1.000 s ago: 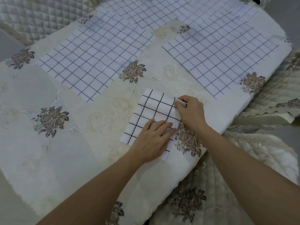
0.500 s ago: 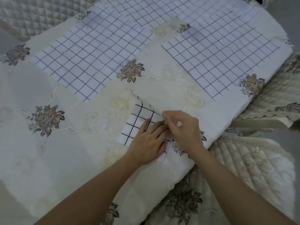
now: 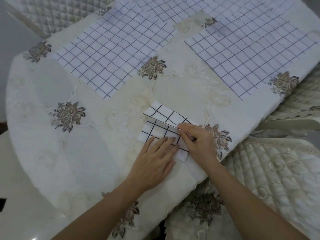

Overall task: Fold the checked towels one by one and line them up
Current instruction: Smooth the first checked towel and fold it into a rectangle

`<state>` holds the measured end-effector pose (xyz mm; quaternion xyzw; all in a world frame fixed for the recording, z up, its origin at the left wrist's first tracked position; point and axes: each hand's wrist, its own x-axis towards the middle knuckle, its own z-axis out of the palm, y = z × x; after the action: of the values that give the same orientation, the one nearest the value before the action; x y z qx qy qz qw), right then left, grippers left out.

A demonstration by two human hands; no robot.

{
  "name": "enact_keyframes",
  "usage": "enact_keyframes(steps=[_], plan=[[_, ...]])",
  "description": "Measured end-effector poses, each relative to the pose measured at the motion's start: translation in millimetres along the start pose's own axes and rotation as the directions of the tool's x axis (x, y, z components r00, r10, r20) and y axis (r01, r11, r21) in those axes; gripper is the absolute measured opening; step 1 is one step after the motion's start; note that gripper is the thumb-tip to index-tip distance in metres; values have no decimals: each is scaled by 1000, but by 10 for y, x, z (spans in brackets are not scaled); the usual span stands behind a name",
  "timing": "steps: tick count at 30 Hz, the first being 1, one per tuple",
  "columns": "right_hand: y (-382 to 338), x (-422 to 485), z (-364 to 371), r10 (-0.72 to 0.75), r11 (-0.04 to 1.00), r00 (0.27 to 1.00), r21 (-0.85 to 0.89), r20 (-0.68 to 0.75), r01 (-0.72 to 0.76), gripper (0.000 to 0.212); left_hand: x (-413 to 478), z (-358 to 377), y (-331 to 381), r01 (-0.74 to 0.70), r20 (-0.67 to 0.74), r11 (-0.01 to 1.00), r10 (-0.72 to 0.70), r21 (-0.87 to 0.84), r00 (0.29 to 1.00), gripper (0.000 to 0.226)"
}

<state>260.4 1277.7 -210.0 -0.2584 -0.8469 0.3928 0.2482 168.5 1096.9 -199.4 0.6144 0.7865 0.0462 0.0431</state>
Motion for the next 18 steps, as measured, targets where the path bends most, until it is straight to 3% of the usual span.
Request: enact_keyframes(steps=[10, 18], plan=[[-53, -200, -68, -120, 986, 979, -99, 167, 138, 18, -99, 116, -39, -1, 26, 1000, 1, 15, 1000, 52], [-91, -364, 24, -124, 965, 979, -210, 163, 158, 19, -263, -11, -11, 42, 62, 999, -43, 11, 997, 58]])
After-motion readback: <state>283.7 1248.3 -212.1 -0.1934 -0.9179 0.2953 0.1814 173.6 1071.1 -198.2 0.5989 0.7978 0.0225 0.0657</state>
